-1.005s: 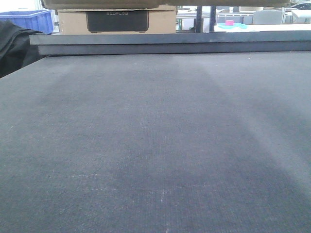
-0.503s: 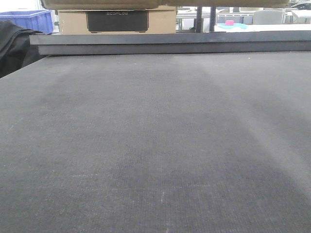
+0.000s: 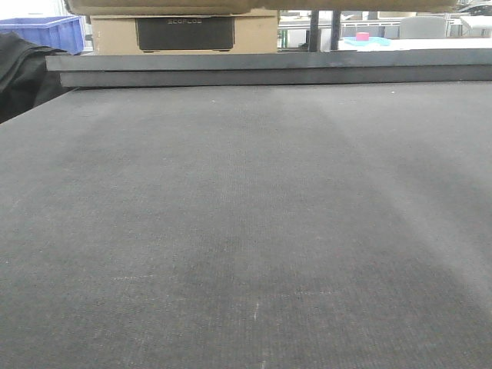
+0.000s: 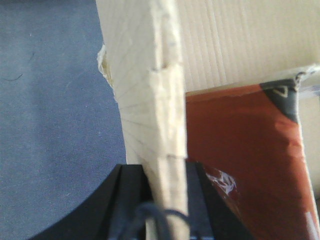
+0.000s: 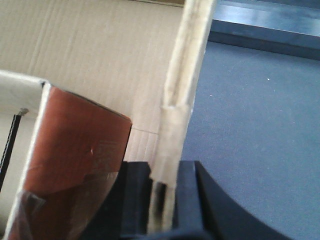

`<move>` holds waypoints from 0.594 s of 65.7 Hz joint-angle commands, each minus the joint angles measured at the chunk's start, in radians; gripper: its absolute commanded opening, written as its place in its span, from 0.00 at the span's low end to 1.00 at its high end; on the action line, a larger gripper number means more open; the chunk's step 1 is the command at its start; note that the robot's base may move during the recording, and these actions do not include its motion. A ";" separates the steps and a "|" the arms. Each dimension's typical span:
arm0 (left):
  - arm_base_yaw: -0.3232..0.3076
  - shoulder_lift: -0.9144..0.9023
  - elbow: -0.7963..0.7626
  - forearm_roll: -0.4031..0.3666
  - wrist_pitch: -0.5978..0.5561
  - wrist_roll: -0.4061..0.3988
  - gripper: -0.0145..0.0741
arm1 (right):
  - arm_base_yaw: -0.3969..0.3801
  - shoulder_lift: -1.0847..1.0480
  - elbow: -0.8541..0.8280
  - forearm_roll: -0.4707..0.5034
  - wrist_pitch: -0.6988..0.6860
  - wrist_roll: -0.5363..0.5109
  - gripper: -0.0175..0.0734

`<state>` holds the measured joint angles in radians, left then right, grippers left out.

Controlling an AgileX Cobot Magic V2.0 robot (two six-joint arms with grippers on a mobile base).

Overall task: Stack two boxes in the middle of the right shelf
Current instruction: 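Lift the stacked boxes off the table with both grippers, then drive the base past the red workbench holding the boxes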

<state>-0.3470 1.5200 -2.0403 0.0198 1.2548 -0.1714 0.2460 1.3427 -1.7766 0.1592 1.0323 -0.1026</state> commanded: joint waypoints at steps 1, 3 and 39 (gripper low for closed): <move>0.003 -0.014 -0.014 -0.007 -0.034 0.003 0.04 | -0.006 -0.009 -0.012 -0.005 -0.046 -0.018 0.02; 0.003 -0.014 -0.014 -0.007 -0.034 0.003 0.04 | -0.006 -0.009 -0.012 -0.005 -0.046 -0.018 0.02; 0.003 0.001 -0.014 -0.007 -0.058 0.003 0.04 | -0.006 0.034 -0.012 -0.005 -0.048 -0.018 0.02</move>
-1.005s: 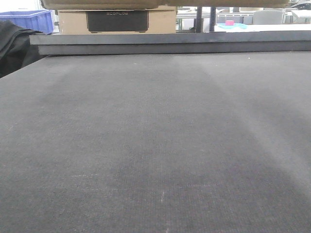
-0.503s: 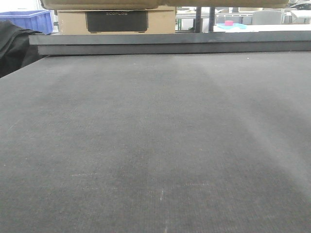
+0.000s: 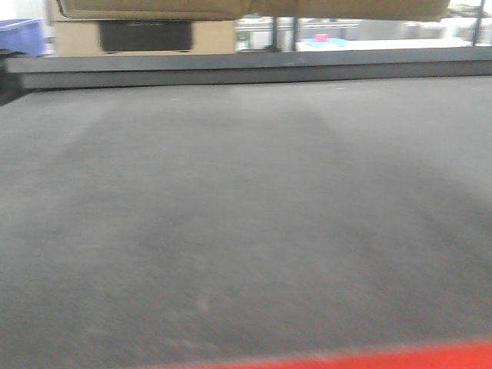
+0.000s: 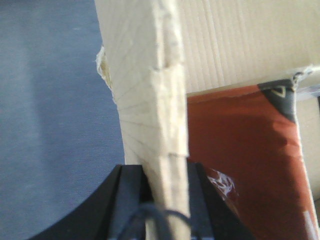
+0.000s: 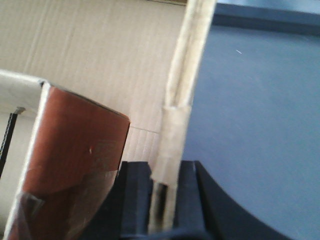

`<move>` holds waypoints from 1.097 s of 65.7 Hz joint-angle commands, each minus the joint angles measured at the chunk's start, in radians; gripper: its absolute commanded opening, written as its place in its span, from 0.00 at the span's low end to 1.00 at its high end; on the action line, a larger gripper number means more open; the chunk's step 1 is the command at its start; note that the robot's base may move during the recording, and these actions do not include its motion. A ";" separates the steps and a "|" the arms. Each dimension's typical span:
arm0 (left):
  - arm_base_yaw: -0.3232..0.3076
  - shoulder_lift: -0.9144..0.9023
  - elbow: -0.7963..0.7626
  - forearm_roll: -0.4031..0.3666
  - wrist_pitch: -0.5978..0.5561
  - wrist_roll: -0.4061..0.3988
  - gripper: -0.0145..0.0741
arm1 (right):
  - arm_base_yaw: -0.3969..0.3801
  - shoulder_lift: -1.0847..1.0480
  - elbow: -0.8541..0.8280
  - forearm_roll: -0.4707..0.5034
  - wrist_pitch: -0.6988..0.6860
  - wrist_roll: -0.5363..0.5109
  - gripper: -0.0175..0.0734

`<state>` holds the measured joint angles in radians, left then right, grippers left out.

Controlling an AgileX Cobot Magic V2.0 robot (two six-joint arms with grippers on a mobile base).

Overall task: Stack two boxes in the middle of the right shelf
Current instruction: 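Drive the base past the red workbench holding the boxes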

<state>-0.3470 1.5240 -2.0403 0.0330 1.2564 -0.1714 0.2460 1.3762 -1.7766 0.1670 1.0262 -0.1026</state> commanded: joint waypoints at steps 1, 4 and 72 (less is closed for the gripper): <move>0.003 -0.003 -0.014 -0.020 -0.059 0.003 0.04 | -0.006 0.001 -0.012 -0.012 -0.042 -0.018 0.02; 0.003 -0.003 -0.014 -0.020 -0.059 0.003 0.04 | -0.006 0.002 -0.012 -0.012 -0.044 -0.018 0.02; 0.003 -0.003 -0.014 -0.020 -0.059 0.003 0.04 | -0.006 0.002 -0.012 -0.012 -0.046 -0.018 0.02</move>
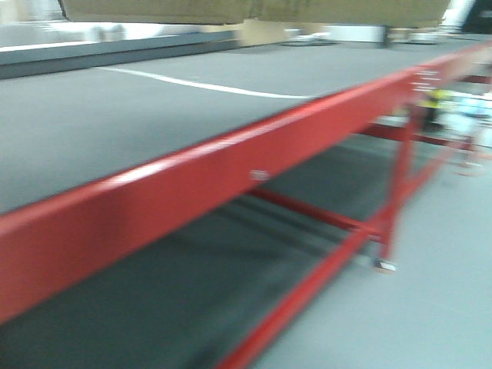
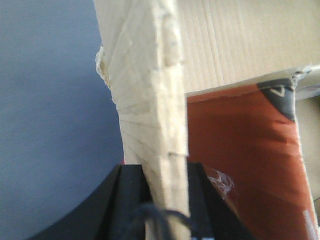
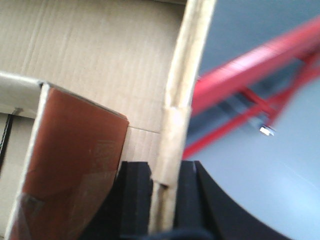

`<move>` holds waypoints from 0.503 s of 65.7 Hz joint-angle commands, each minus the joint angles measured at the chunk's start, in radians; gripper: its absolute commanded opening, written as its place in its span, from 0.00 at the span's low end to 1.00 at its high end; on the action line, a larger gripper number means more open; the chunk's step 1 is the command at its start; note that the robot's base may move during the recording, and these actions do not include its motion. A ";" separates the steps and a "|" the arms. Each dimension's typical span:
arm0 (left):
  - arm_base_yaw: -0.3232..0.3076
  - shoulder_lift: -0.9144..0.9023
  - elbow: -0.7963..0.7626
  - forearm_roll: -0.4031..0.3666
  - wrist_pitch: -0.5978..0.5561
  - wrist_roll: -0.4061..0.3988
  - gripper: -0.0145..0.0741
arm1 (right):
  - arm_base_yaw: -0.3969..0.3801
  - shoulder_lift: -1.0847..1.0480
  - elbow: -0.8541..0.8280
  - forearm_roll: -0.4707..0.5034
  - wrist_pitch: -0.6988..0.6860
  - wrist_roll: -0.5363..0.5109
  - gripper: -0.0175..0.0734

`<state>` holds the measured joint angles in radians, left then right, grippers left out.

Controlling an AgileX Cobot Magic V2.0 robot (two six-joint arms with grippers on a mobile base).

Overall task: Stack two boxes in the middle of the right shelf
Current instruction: 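Drive the base past the red workbench holding the boxes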

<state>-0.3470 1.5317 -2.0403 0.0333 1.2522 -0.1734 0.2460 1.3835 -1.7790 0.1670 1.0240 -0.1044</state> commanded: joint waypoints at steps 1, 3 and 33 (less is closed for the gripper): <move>0.003 -0.011 -0.014 -0.020 -0.055 0.005 0.04 | -0.006 -0.005 -0.010 -0.012 -0.044 -0.016 0.02; 0.003 -0.011 -0.014 -0.020 -0.055 0.005 0.04 | -0.006 -0.005 -0.010 -0.012 -0.044 -0.016 0.02; 0.003 -0.011 -0.014 -0.020 -0.055 0.005 0.04 | -0.006 -0.005 -0.010 -0.012 -0.044 -0.016 0.02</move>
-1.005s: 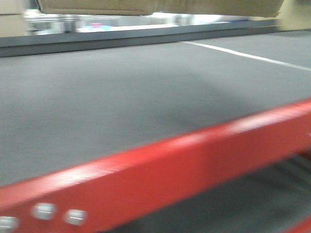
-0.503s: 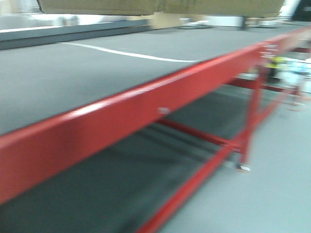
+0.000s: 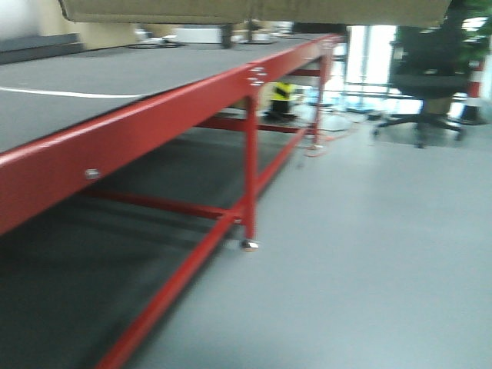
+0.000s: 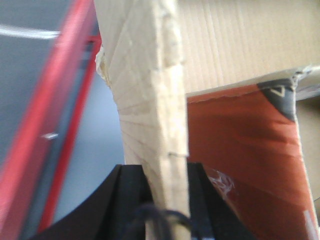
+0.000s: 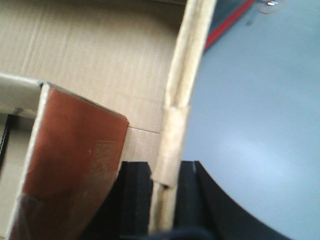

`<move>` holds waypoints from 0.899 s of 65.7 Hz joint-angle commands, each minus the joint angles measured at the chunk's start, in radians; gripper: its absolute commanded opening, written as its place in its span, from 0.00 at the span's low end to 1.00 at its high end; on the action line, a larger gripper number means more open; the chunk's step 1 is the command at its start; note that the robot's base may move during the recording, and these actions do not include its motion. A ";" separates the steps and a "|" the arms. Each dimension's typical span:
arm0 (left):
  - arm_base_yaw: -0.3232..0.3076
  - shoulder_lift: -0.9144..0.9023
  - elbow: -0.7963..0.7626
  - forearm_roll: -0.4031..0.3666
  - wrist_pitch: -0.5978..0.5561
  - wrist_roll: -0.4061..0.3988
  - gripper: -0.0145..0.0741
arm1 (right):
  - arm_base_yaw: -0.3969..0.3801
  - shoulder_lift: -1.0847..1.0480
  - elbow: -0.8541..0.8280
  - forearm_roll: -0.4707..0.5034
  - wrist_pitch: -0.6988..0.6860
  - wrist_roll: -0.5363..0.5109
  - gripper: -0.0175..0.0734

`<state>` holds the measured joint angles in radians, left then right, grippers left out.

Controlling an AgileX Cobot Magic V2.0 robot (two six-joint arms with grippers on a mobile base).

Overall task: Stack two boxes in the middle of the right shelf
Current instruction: 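Drive the base past the red workbench holding the boxes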

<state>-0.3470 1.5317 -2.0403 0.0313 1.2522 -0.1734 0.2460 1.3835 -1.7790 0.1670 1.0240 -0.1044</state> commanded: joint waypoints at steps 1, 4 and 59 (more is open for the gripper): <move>0.003 -0.011 -0.014 -0.018 -0.055 0.005 0.04 | -0.006 -0.005 -0.010 -0.012 -0.044 -0.016 0.02; 0.003 -0.011 -0.014 -0.018 -0.055 0.005 0.04 | -0.006 -0.005 -0.010 -0.012 -0.044 -0.016 0.02; 0.003 -0.011 -0.014 -0.018 -0.055 0.005 0.04 | -0.006 -0.005 -0.010 -0.012 -0.044 -0.016 0.02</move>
<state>-0.3470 1.5317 -2.0403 0.0313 1.2507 -0.1753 0.2460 1.3835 -1.7790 0.1670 1.0240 -0.1044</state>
